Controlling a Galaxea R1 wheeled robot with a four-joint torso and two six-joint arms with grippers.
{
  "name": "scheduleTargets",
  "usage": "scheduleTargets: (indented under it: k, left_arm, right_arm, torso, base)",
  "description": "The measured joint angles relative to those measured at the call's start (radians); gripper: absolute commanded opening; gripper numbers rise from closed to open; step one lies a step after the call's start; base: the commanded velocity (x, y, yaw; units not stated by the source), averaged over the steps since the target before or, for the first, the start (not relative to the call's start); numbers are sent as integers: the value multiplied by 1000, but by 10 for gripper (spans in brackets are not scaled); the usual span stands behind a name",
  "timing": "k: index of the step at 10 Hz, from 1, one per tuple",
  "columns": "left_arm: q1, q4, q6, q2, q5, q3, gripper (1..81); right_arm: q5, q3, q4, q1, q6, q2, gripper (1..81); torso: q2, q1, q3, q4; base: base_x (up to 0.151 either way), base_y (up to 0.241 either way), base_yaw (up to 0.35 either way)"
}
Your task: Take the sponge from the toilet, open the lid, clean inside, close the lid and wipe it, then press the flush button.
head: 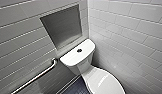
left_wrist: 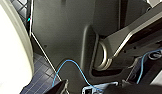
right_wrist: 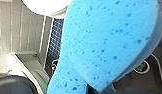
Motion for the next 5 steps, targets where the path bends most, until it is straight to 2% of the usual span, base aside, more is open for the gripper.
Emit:
scheduleTargets:
  k: [2, 5]
  left_arm:
    - [16, 1, 2, 36, 5, -86, 811]
    - [35, 2, 24, 105, 5, -162, 811]
  right_arm:
    - [-35, 36, 28, 144, 5, 0, 10]
    - [-150, 40, 71, 347, 14, -11, 10]
  torso:
    - [0, 0, 0, 0]
    - [0, 0, -1, 0]
  base:
    - [0, 0, 0]
    - [0, 0, 0]
